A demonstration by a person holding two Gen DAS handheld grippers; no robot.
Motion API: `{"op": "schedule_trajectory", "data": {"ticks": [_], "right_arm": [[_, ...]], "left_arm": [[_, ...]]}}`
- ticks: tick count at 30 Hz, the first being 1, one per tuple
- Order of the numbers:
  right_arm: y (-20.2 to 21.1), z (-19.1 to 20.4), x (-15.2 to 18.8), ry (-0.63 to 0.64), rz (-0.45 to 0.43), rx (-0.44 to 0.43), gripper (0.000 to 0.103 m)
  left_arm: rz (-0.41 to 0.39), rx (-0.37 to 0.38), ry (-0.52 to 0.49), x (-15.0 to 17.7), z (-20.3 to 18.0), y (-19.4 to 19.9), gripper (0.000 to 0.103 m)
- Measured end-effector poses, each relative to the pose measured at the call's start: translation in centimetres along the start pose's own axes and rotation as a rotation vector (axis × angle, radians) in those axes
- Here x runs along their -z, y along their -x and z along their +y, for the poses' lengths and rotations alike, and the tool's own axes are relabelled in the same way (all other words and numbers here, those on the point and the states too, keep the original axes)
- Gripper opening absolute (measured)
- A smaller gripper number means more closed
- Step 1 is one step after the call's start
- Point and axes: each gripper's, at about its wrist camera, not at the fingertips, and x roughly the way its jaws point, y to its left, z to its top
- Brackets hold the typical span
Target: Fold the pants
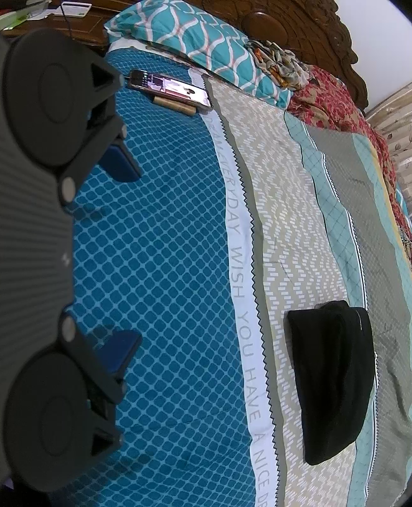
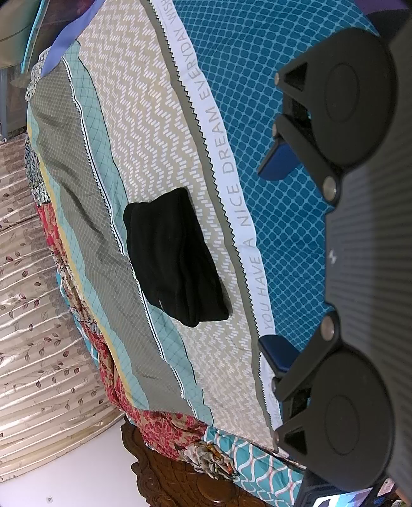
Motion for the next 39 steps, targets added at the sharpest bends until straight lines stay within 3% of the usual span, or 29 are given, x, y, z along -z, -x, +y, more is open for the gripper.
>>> {"op": "schedule_trajectory", "data": {"ticks": [20, 39], "right_arm": [[-0.3, -0.1, -0.2, -0.003, 0.009, 0.004, 0.103], [-0.7, -0.1, -0.2, -0.005, 0.013, 0.023, 0.103]], "left_arm": [[0.018, -0.003, -0.001, -0.3, -0.2, -0.5, 0.103], [0.068, 0.171, -0.011, -0.3, -2.1, 0.8, 0.103]]}}
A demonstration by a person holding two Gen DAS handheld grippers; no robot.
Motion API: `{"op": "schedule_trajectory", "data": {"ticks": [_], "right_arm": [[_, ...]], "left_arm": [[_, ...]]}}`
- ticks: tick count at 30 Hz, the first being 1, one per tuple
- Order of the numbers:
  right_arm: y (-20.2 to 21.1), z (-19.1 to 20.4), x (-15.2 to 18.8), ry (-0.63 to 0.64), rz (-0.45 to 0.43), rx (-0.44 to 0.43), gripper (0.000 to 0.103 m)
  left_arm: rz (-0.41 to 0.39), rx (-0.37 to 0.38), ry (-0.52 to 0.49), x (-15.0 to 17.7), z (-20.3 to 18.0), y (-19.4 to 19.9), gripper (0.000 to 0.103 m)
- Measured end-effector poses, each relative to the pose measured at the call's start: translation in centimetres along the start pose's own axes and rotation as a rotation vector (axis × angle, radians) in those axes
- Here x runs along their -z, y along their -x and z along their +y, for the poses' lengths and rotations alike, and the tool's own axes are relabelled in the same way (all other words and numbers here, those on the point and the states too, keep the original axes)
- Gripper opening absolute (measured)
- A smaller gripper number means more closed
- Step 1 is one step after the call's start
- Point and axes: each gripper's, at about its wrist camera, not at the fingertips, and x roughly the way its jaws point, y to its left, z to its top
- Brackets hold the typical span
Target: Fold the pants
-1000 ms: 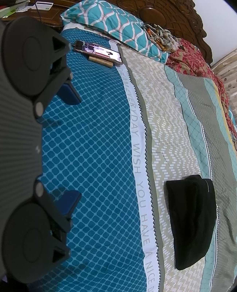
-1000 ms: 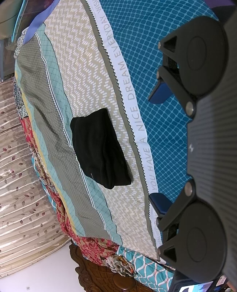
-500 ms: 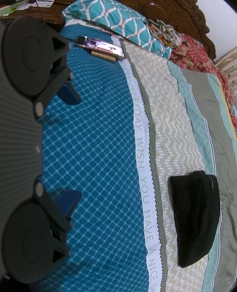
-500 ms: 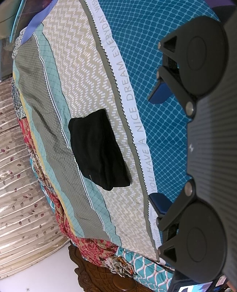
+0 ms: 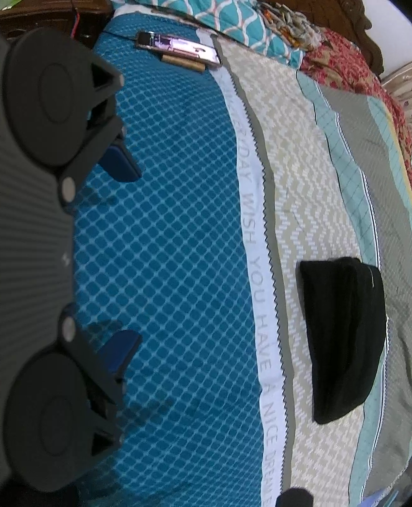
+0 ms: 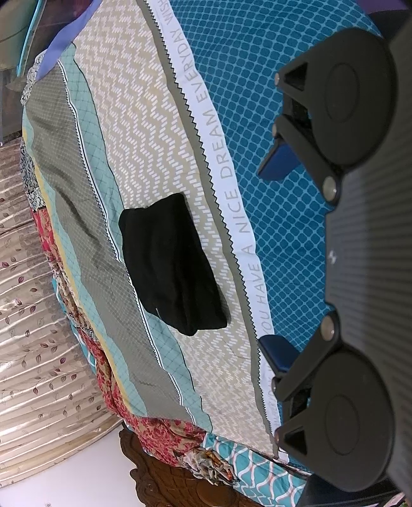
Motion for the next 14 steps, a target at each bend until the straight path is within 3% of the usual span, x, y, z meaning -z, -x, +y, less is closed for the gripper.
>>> {"op": "schedule_trajectory", "data": {"ticks": [14], "right_arm": [[0.02, 0.08, -0.03, 0.004, -0.003, 0.010, 0.103]], "left_arm": [[-0.016, 0.038, 0.001, 0.27, -0.32, 0.60, 0.103]]}}
